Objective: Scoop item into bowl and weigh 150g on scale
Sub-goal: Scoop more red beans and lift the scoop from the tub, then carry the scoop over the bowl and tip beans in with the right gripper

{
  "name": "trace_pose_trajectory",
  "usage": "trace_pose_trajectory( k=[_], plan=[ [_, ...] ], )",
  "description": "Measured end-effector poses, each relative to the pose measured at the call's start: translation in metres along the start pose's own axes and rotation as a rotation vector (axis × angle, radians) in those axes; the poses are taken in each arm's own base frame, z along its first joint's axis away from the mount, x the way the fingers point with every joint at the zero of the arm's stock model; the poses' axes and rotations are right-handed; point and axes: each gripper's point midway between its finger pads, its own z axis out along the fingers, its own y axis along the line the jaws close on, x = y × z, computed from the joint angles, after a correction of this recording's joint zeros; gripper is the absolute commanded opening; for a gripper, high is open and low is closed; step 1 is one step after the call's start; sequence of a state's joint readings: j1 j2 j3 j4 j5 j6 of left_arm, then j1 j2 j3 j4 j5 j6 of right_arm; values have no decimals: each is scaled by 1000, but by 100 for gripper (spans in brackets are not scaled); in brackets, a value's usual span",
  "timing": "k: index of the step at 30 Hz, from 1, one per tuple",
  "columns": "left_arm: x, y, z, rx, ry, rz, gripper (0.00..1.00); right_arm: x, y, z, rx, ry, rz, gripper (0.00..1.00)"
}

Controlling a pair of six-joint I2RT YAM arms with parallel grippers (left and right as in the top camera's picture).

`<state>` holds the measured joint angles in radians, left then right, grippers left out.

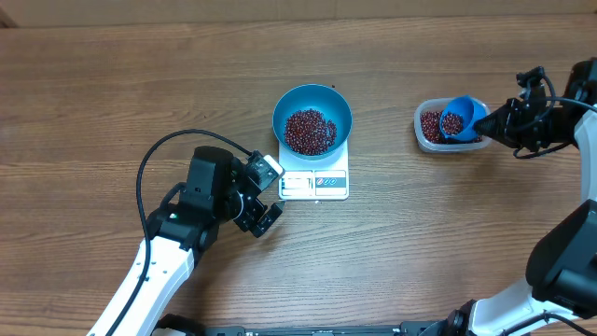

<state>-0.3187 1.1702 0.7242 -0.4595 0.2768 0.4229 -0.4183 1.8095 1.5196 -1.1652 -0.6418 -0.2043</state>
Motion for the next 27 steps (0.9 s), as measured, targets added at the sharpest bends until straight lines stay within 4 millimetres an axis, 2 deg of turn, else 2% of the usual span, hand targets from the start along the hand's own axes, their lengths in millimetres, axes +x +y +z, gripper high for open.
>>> trace_pose_trajectory(
  k=[8, 14, 21, 27],
  plan=[
    [0, 0, 0, 0, 0, 0, 100, 7, 25, -9, -91, 38, 30, 4],
    [0, 0, 0, 0, 0, 0, 100, -1, 74, -20, -126, 51, -62, 4],
    [0, 0, 0, 0, 0, 0, 99, 11, 138, -4, -165, 117, -211, 4],
    [0, 0, 0, 0, 0, 0, 100, 30, 176, 16, -122, 180, -308, 4]
  ],
)
